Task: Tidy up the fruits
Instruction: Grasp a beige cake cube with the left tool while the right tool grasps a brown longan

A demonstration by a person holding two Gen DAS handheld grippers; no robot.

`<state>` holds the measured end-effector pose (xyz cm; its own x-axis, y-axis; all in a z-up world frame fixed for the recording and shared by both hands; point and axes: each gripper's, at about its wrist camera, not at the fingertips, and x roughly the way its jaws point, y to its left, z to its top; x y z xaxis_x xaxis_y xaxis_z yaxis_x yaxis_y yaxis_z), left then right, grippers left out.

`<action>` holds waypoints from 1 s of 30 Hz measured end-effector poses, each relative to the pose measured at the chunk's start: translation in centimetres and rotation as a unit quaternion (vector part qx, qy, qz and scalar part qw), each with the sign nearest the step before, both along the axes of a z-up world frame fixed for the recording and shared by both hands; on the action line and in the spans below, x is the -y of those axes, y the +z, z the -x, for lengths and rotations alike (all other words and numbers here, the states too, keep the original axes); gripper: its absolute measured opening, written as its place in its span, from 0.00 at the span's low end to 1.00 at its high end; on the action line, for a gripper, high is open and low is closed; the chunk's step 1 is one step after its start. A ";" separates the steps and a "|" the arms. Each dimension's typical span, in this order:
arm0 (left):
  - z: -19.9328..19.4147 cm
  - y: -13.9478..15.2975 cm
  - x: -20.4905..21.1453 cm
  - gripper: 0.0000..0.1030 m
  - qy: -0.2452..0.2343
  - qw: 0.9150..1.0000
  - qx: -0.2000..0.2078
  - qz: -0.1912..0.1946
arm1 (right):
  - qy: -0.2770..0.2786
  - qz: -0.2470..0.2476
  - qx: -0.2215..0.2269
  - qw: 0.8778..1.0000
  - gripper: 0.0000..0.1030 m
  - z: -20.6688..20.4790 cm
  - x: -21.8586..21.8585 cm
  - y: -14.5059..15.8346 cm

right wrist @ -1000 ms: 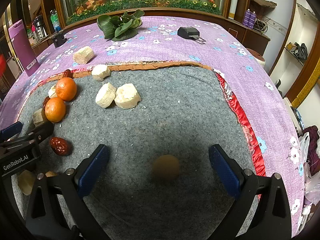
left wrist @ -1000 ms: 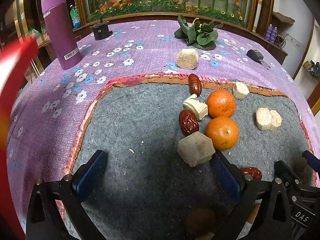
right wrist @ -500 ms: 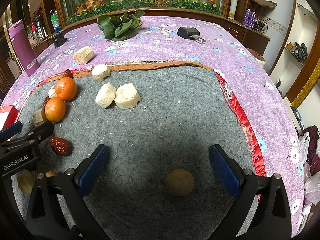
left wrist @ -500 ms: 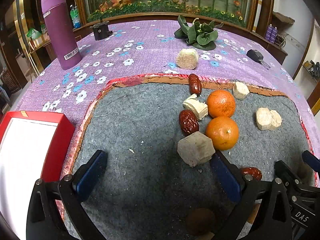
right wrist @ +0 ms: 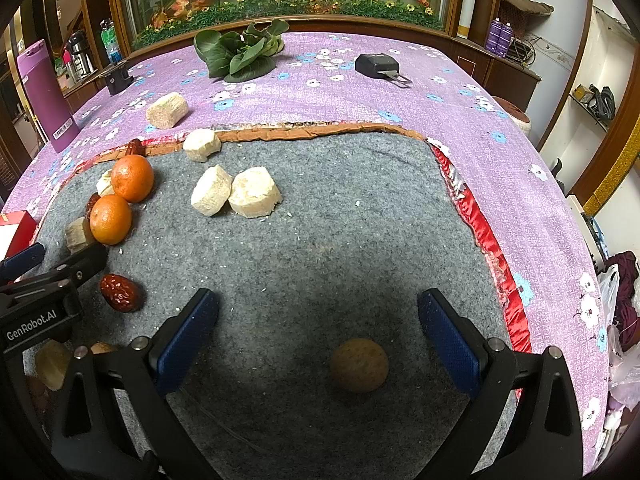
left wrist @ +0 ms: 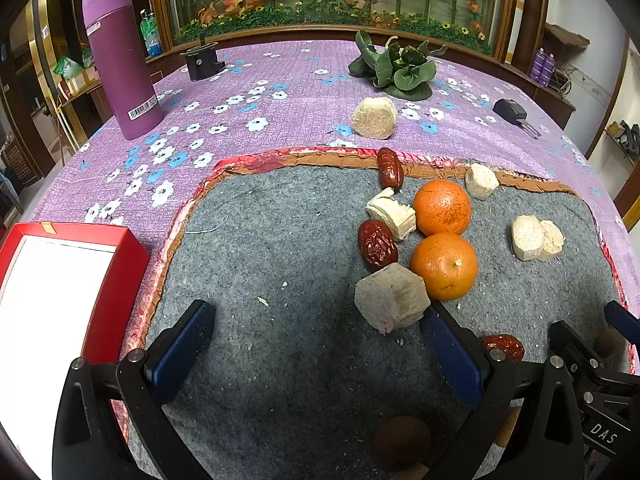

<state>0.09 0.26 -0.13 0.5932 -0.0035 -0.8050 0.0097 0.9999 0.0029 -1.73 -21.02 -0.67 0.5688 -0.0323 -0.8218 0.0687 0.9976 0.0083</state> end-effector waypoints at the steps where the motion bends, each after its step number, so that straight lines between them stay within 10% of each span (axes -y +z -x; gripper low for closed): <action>1: 0.0 0.0 0.0 0.99 0.000 1.000 0.000 0.000 | 0.000 0.002 0.000 1.000 0.98 0.0 0.0 0.0; 9: 0.3 0.8 -0.5 0.98 -0.013 1.000 -0.019 -0.013 | 0.007 0.001 -0.003 1.000 0.98 0.1 0.0 0.0; 14: 4.6 4.4 -1.1 0.99 -0.051 0.997 0.037 -0.053 | 0.084 -0.041 -0.033 0.995 0.98 1.1 1.9 1.0; 26: 10.9 5.5 -0.6 0.99 -0.129 0.987 0.043 -0.082 | 0.145 -0.089 0.061 0.984 0.98 2.6 4.2 5.8; 30: 11.3 4.9 0.1 0.96 -0.144 0.987 0.026 -0.068 | 0.170 -0.133 0.015 0.976 0.93 0.4 2.2 4.9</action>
